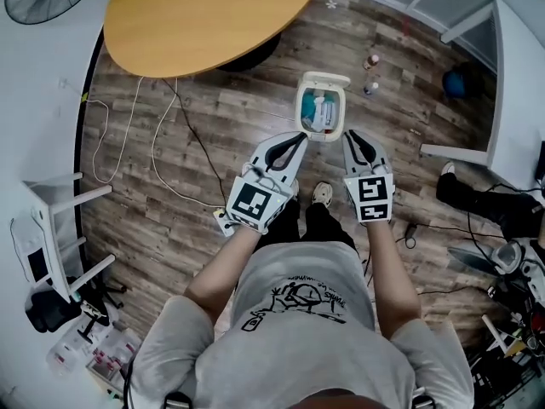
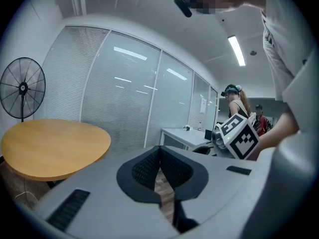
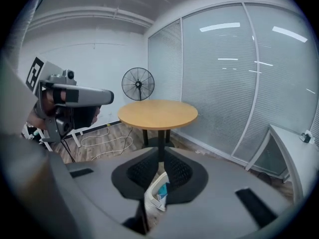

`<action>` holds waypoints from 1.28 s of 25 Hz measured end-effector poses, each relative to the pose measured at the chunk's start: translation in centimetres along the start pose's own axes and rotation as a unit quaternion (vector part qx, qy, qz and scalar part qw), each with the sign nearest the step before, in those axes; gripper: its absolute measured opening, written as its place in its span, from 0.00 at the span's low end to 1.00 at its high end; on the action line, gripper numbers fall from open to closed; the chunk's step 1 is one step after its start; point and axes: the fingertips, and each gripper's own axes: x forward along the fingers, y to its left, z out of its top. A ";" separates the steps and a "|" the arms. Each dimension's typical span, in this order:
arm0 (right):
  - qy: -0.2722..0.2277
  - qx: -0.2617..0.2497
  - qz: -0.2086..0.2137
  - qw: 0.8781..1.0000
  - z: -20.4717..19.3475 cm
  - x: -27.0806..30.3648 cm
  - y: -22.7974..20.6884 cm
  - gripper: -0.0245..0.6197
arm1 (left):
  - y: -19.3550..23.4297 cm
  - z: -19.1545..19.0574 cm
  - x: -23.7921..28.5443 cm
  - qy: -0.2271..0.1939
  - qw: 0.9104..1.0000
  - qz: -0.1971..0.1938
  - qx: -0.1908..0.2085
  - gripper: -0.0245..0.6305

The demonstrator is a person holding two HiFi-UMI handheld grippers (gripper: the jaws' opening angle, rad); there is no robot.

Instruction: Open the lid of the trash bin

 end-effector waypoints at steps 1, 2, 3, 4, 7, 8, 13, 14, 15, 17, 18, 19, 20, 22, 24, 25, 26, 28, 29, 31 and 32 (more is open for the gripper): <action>-0.006 0.001 -0.001 1.000 0.6 -0.6 -0.1 0.10 | -0.3 0.5 -0.1 -0.003 1.000 -0.002 0.003 0.07; -0.012 0.001 -0.002 1.000 1.3 -1.2 -0.1 0.10 | -0.6 1.1 -0.2 -0.006 1.000 -0.003 0.005 0.07; -0.019 -0.001 -0.004 1.000 1.8 -1.8 -0.2 0.10 | -0.8 1.7 -0.3 -0.009 1.000 -0.004 0.007 0.07; -0.025 -0.004 -0.006 1.000 2.4 -2.3 -0.4 0.10 | -1.0 2.2 -0.5 -0.012 1.000 -0.004 0.008 0.07; -0.040 -0.003 -0.011 0.999 3.9 -4.0 -0.6 0.10 | -1.3 3.7 -1.2 -0.018 1.000 -0.001 0.006 0.07; -0.045 -0.001 -0.012 0.999 4.5 -4.5 -0.6 0.10 | -1.4 4.2 -1.5 -0.020 1.000 -0.001 0.004 0.07; -0.075 0.003 -0.014 0.997 7.5 -7.1 -0.8 0.10 | -2.1 6.7 -2.7 -0.029 1.000 0.001 0.007 0.07; -0.080 0.005 -0.014 0.997 7.9 -7.6 -0.9 0.10 | -2.3 7.2 -2.8 -0.031 0.999 0.000 0.007 0.07; -0.084 0.007 -0.014 0.996 8.3 -8.0 -1.0 0.10 | -2.6 7.8 -3.0 -0.034 0.999 -0.002 0.009 0.07; -0.092 0.008 -0.014 0.996 9.3 -8.9 -1.1 0.10 | -3.0 8.8 -3.2 -0.040 0.999 -0.004 0.011 0.07; -0.096 0.007 -0.014 0.995 9.7 -9.4 -1.0 0.10 | -3.2 9.3 -3.3 -0.043 0.999 -0.004 0.013 0.07; -0.101 0.006 -0.013 0.995 10.2 -9.8 -1.0 0.10 | -3.4 9.9 -3.5 -0.046 0.999 -0.004 0.015 0.07; -0.107 0.006 -0.011 0.994 10.7 -10.3 -0.9 0.10 | -3.6 10.4 -3.6 -0.050 0.999 -0.005 0.017 0.07; -0.118 0.007 -0.007 0.993 11.7 -11.2 -0.8 0.10 | -3.8 11.3 -3.9 -0.056 0.998 -0.006 0.020 0.07; -0.128 0.007 -0.006 0.992 12.8 -12.1 -0.7 0.10 | -3.9 12.2 -4.3 -0.061 0.998 -0.007 0.024 0.07; -0.134 0.007 -0.005 0.991 13.3 -12.6 -0.6 0.10 | -4.0 12.6 -4.6 -0.064 0.998 -0.007 0.026 0.07; -0.140 0.006 -0.004 0.990 13.9 -13.1 -0.5 0.10 | -4.1 13.0 -4.8 -0.066 0.997 -0.006 0.028 0.07; -0.151 0.001 -0.002 0.989 15.0 -14.0 -0.4 0.09 | -4.3 13.9 -5.3 -0.071 0.997 -0.005 0.033 0.07; -0.156 -0.002 -0.002 0.988 15.5 -14.4 -0.3 0.09 | -4.3 14.3 -5.5 -0.074 0.997 -0.004 0.035 0.07; -0.165 -0.009 -0.001 0.986 16.6 -15.2 -0.1 0.09 | -4.3 15.3 -6.1 -0.080 0.996 0.000 0.037 0.07; -0.169 -0.012 -0.001 0.986 17.0 -15.6 0.0 0.09 | -4.4 15.7 -6.3 -0.082 0.996 0.001 0.039 0.07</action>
